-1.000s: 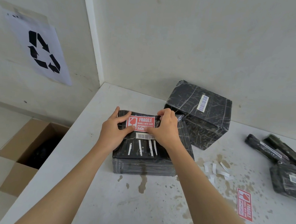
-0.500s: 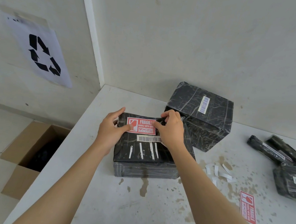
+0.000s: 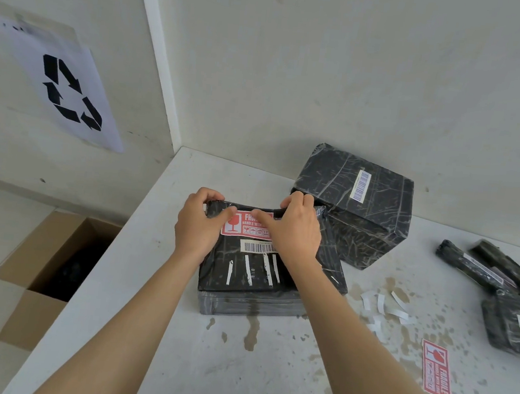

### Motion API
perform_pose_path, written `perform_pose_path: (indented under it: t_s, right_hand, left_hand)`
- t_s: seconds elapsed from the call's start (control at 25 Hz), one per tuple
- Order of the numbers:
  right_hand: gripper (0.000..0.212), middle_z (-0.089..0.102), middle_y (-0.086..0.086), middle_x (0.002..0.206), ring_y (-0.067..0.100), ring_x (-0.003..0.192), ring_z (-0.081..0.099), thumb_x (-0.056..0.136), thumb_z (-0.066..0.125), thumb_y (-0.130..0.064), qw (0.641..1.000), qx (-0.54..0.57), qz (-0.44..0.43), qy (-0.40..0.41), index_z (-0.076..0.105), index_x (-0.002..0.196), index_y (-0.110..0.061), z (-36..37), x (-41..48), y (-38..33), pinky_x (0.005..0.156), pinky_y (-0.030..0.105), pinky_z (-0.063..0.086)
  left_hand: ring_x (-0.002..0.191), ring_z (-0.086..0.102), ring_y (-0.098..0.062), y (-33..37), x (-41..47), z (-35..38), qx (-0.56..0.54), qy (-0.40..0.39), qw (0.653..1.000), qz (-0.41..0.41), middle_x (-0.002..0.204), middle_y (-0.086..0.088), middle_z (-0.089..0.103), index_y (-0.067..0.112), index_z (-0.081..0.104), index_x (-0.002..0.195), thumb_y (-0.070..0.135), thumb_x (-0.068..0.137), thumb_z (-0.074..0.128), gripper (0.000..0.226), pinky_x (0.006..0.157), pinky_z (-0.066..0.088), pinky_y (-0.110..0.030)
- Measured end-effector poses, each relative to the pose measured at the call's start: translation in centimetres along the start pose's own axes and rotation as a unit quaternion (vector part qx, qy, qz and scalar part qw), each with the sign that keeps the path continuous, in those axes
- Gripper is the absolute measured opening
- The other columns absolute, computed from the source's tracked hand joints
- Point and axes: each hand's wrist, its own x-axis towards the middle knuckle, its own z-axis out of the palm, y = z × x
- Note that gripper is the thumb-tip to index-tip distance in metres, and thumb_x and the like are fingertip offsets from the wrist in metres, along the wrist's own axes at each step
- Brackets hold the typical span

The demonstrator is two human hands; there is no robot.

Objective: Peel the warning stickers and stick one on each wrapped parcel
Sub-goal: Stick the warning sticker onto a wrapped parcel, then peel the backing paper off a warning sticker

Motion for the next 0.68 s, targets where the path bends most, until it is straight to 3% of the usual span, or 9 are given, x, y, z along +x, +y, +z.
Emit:
perform_pose_path:
  t_s: [0.12,0.2,0.32,0.4,0.48,0.6,0.68]
  right_hand:
    - [0.032,0.048,0.003,0.117,0.019,0.1,0.052,0.09,0.061,-0.034,0.998,0.033,-0.056,-0.002,0.051,0.112,-0.013,-0.6,-0.3,1.4,0.073,0.028,0.042]
    - [0.03,0.048,0.004,0.121,0.02,0.108,0.048,0.093,0.056,-0.026,0.993,0.003,-0.115,0.01,0.054,0.12,-0.013,-1.0,-0.9,2.4,0.082,0.03,0.045]
    - [0.04,0.048,0.002,0.129,0.021,0.119,0.042,0.093,0.054,-0.027,0.981,-0.051,-0.188,-0.018,0.051,0.132,-0.018,-2.2,-2.0,4.5,0.095,0.034,0.037]
    - [0.036,0.051,-0.001,0.131,0.019,0.123,0.04,0.094,0.051,-0.026,0.976,-0.062,-0.202,-0.046,0.055,0.13,-0.021,-3.6,-2.6,6.3,0.097,0.033,0.032]
    - [0.031,0.055,-0.003,0.128,0.017,0.124,0.041,0.095,0.049,-0.021,0.981,-0.021,-0.186,-0.044,0.061,0.123,-0.021,-5.5,-3.3,8.6,0.099,0.032,0.031]
    - [0.027,0.062,0.001,0.118,0.02,0.118,0.047,0.094,0.051,-0.012,0.99,0.075,-0.12,0.002,0.066,0.116,-0.017,-9.2,-4.7,14.1,0.099,0.034,0.037]
    - [0.025,0.063,0.003,0.116,0.022,0.115,0.048,0.093,0.052,-0.011,0.994,0.074,-0.082,0.001,0.067,0.113,-0.017,-11.1,-5.9,18.9,0.096,0.029,0.036]
  left_hand:
    - [0.091,0.058,-0.015,0.0,-0.2,0.2,0.037,0.004,0.999,0.02,0.108,0.001,0.06,0.023,0.055,0.103,0.034,0.086,0.065,0.023,0.065,0.043,-0.022]
    - [0.096,0.057,-0.016,0.2,-0.3,0.0,0.078,0.01,0.996,0.037,0.111,-0.003,0.06,0.019,0.056,0.108,0.033,0.088,0.063,0.025,0.069,0.042,-0.024]
    - [0.122,0.048,-0.024,0.9,-1.3,0.2,0.23,0.016,0.967,0.106,0.131,-0.005,0.055,0.017,0.056,0.123,0.03,0.093,0.055,0.032,0.093,0.042,-0.04]
    - [0.137,0.033,-0.024,2.1,-3.0,1.3,0.296,0.007,0.941,0.166,0.145,-0.005,0.044,0.017,0.051,0.133,0.029,0.096,0.049,0.039,0.11,0.027,-0.047]
    - [0.139,0.031,-0.024,4.1,-5.8,3.3,0.281,0.005,0.935,0.215,0.145,-0.004,0.043,0.015,0.052,0.133,0.028,0.096,0.048,0.04,0.111,0.024,-0.048]
    - [0.127,0.045,-0.025,7.0,-11.1,7.6,0.221,0.003,0.927,0.304,0.132,-0.005,0.055,0.012,0.059,0.125,0.023,0.093,0.056,0.035,0.103,0.037,-0.044]
    - [0.121,0.051,-0.023,7.9,-14.6,11.2,0.189,-0.006,0.921,0.341,0.124,-0.004,0.06,0.011,0.063,0.12,0.02,0.09,0.059,0.031,0.097,0.042,-0.041]
